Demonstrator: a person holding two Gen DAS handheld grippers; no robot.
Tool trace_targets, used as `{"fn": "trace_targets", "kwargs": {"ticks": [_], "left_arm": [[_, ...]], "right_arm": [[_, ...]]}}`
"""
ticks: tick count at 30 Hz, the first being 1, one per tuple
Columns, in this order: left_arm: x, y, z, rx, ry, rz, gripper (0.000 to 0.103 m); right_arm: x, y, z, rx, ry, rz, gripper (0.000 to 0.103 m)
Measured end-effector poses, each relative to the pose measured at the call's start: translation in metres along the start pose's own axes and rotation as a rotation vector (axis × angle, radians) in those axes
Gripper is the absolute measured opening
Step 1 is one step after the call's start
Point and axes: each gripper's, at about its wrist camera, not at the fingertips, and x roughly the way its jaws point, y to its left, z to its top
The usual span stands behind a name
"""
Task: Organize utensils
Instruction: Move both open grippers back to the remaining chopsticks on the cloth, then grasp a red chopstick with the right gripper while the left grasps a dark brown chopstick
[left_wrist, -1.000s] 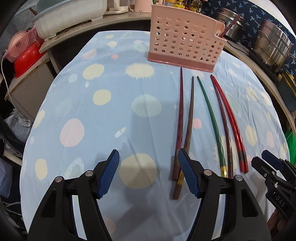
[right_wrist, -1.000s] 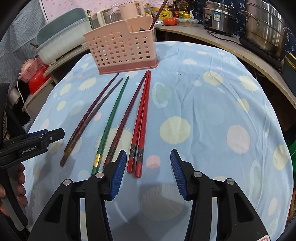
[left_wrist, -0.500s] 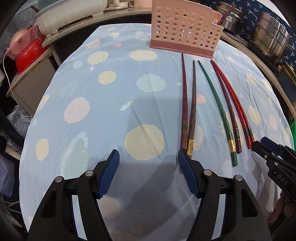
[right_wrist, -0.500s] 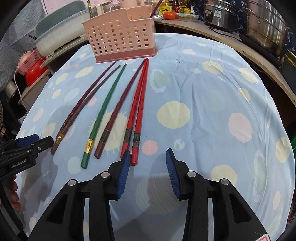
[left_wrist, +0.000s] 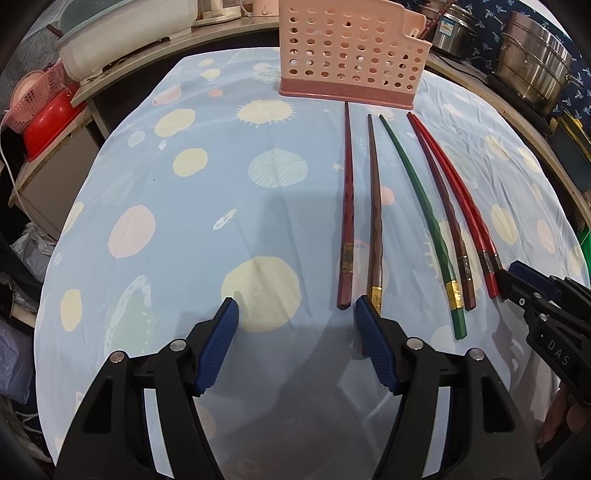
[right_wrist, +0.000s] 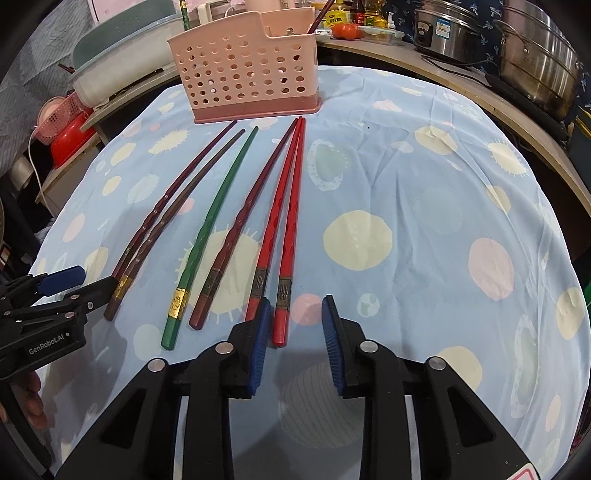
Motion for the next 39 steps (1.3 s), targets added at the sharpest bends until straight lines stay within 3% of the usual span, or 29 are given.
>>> {"fn": "trace_targets", "kwargs": {"ticks": [8, 14, 27, 31, 39], "left_arm": [[0.005, -0.003, 0.011, -0.006, -0.012, -0.017, 0.057], [0.011, -0.007, 0.016, -0.001, -0.015, -0.02, 0.048], [0.012, -0.014, 0.019, 0.01, -0.015, -0.078, 0.009], [0.01, -0.013, 0.018, 0.003, -0.011, -0.093, 0.008], [0.004, -0.01, 0.013, -0.02, -0.004, -0.125, 0.008]], "right_arm": [[0.004, 0.002, 0.003, -0.003, -0.003, 0.008, 0.018], [0.004, 0.001, 0.005, -0.001, -0.005, 0.012, 0.017], [0.005, 0.001, 0.006, 0.004, -0.006, 0.016, 0.016], [0.005, -0.001, 0.007, 0.013, -0.004, 0.022, 0.008], [0.003, -0.003, 0.004, 0.022, -0.005, 0.029, 0.008]]}}
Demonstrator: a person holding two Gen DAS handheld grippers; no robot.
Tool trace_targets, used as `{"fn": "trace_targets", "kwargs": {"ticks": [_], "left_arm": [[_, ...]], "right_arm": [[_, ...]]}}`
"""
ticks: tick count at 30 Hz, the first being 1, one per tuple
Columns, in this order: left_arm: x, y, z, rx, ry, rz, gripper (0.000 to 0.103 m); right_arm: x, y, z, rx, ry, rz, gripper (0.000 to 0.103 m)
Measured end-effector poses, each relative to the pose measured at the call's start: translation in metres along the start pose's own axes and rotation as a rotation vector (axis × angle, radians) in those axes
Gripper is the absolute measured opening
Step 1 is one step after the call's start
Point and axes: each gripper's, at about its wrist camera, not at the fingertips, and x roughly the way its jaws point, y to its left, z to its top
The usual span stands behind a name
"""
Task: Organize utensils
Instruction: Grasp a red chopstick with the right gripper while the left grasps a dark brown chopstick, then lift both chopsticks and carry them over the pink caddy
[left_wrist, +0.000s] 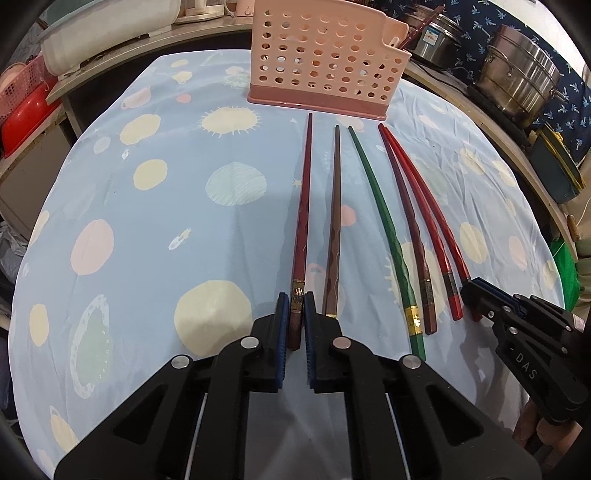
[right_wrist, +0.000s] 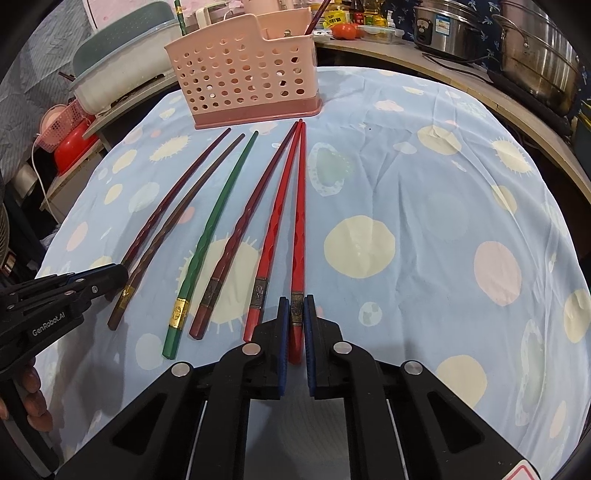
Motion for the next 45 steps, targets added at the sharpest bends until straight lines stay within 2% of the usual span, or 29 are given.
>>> {"fn": "trace_targets", "kwargs": {"ticks": [13, 27, 39, 45], "left_arm": [[-0.035, 0.007, 0.002, -0.03, -0.051, -0.012, 0.007], [-0.088, 0.01, 0.02, -0.054, -0.167, -0.01, 0.007], [-0.137, 0.011, 0.074, -0.049, -0.306, 0.002, 0.007], [-0.151, 0.006, 0.101, -0.037, -0.362, 0.006, 0.007]], "right_arm": [[-0.03, -0.009, -0.001, 0.034, -0.053, 0.023, 0.007], [-0.105, -0.013, 0.032, 0.051, -0.234, 0.055, 0.007], [-0.162, -0.018, 0.086, 0.035, -0.403, 0.073, 0.007], [-0.171, -0.016, 0.109, 0.03, -0.443, 0.09, 0.007]]}}
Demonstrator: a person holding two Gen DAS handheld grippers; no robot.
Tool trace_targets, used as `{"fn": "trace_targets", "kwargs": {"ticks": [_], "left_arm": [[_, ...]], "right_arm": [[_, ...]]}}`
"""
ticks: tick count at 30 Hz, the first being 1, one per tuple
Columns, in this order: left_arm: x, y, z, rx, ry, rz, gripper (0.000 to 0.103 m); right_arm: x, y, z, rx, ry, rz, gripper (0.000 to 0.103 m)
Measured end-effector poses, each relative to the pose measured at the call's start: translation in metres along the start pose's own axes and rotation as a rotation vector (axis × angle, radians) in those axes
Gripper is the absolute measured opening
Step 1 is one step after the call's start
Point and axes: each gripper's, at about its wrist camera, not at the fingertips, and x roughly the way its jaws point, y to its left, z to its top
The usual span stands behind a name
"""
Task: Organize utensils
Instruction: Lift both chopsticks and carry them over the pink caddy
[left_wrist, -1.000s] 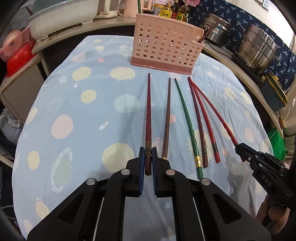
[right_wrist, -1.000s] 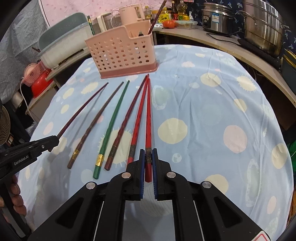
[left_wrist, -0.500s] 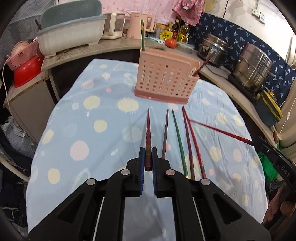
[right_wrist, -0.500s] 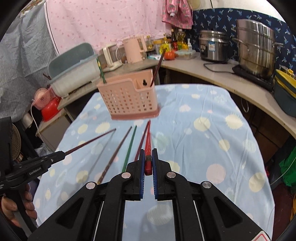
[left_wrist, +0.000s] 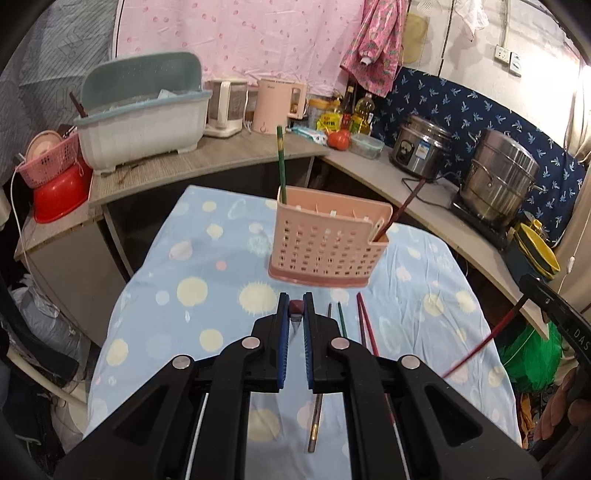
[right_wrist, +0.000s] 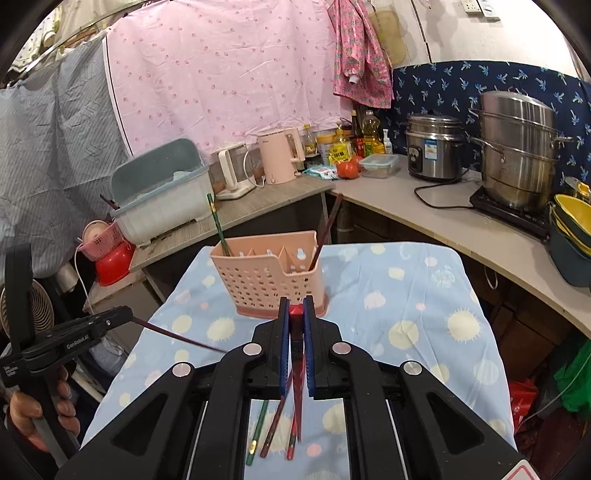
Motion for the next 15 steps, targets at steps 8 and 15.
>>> {"fn": "trace_targets", "kwargs": {"ticks": [8, 15], "left_arm": [[-0.009, -0.012, 0.05, 0.035, -0.07, -0.007, 0.007], [-0.025, -0.029, 0.114, 0.079, -0.183, -0.001, 0.007]], "right_arm": [[0.005, 0.003, 0.036, -0.005, -0.052, 0.027, 0.007], [0.017, 0.004, 0.091, -0.016, -0.121, 0.036, 0.007]]}}
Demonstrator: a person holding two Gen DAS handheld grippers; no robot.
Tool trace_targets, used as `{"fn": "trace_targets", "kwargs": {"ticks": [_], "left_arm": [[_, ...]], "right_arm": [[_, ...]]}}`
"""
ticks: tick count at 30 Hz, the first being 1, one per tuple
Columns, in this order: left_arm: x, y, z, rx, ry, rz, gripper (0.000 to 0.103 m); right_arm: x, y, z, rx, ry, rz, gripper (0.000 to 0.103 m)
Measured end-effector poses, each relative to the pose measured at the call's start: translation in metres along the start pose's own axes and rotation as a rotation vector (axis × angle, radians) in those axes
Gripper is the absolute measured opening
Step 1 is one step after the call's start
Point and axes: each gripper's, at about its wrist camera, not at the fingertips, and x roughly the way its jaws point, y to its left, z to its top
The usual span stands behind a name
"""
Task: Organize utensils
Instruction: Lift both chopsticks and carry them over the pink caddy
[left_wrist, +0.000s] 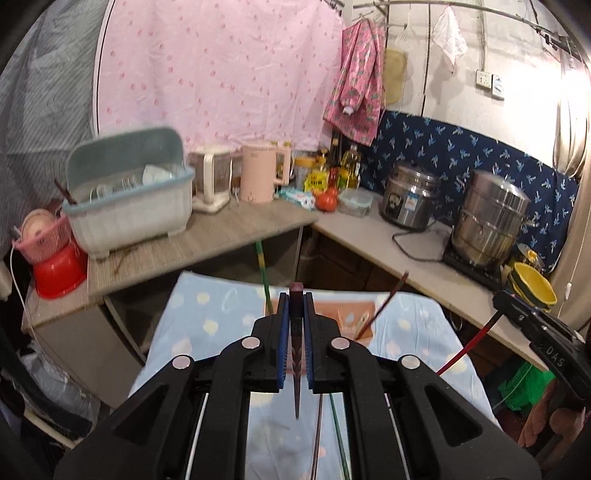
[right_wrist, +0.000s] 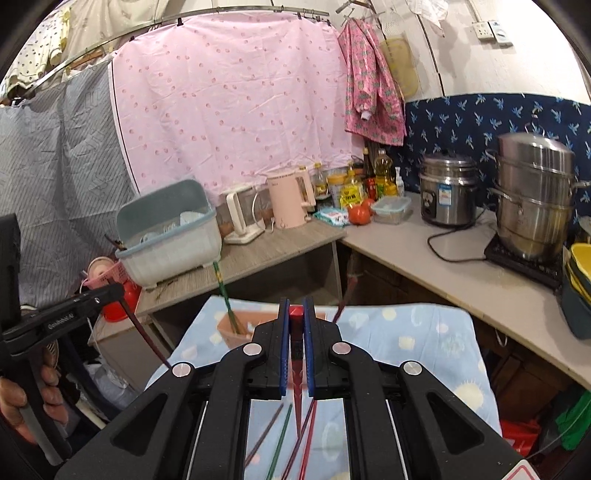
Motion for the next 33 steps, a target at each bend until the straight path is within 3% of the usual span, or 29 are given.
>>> {"fn": "trace_targets", "kwargs": {"ticks": [8, 13, 23, 32, 33], "left_arm": [[0.018, -0.006, 0.07, 0.017, -0.117, 0.021, 0.007], [0.047, -0.005, 0.089, 0.023, -0.119, 0.041, 0.007], [0.105, 0.008, 0.075, 0.005, -0.055, 0.048, 0.007], [0.141, 0.02, 0.039, -0.04, 0.045, 0.046, 0.008], [0.142, 0.022, 0.037, -0.044, 0.049, 0.056, 0.018]], "right_arm": [[0.035, 0.007, 0.06, -0.028, -0.058, -0.008, 0.007], [0.068, 0.01, 0.078, -0.036, -0.06, -0.021, 0.007], [0.138, 0.005, 0.052, -0.005, 0.052, -0.02, 0.007], [0.162, -0.003, 0.028, 0.008, 0.112, -0.042, 0.007], [0.162, -0.003, 0.027, 0.004, 0.109, -0.051, 0.009]]}}
